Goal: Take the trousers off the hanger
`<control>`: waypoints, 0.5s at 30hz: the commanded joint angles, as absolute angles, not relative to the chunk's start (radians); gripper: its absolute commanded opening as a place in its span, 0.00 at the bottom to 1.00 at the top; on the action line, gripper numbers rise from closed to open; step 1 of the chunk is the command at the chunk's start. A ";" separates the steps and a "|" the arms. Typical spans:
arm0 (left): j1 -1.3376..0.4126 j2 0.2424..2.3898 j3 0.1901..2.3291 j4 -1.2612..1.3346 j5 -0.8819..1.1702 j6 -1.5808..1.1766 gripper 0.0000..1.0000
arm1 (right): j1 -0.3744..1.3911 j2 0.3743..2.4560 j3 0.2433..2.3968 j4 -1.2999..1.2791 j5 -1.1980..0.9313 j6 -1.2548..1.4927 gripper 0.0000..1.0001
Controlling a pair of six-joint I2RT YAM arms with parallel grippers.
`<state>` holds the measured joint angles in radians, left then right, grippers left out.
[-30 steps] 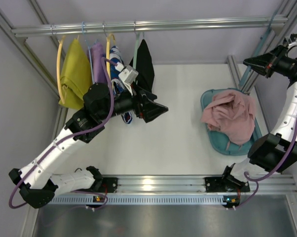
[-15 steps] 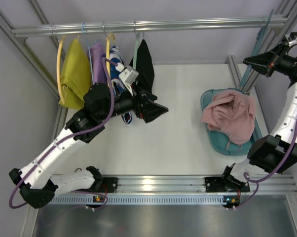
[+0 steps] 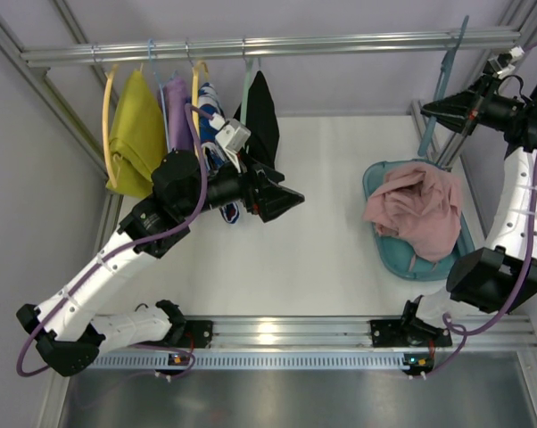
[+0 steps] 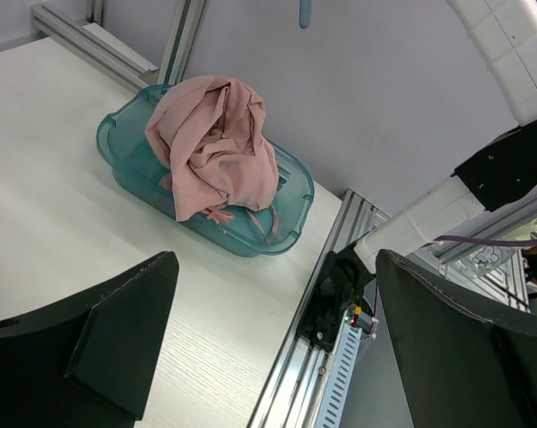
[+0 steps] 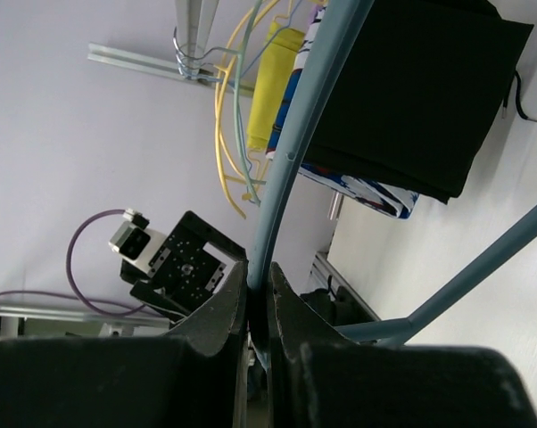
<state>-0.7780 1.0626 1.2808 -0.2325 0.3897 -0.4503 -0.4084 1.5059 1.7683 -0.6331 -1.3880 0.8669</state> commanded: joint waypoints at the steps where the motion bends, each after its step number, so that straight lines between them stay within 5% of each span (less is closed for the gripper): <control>1: -0.769 1.046 1.272 -0.179 0.407 -0.462 0.98 | -0.402 1.537 1.810 -0.574 -1.393 0.913 0.00; 15: -0.758 1.034 1.243 -0.179 0.410 -0.485 0.99 | -0.397 1.560 1.841 -0.636 -1.393 0.901 0.00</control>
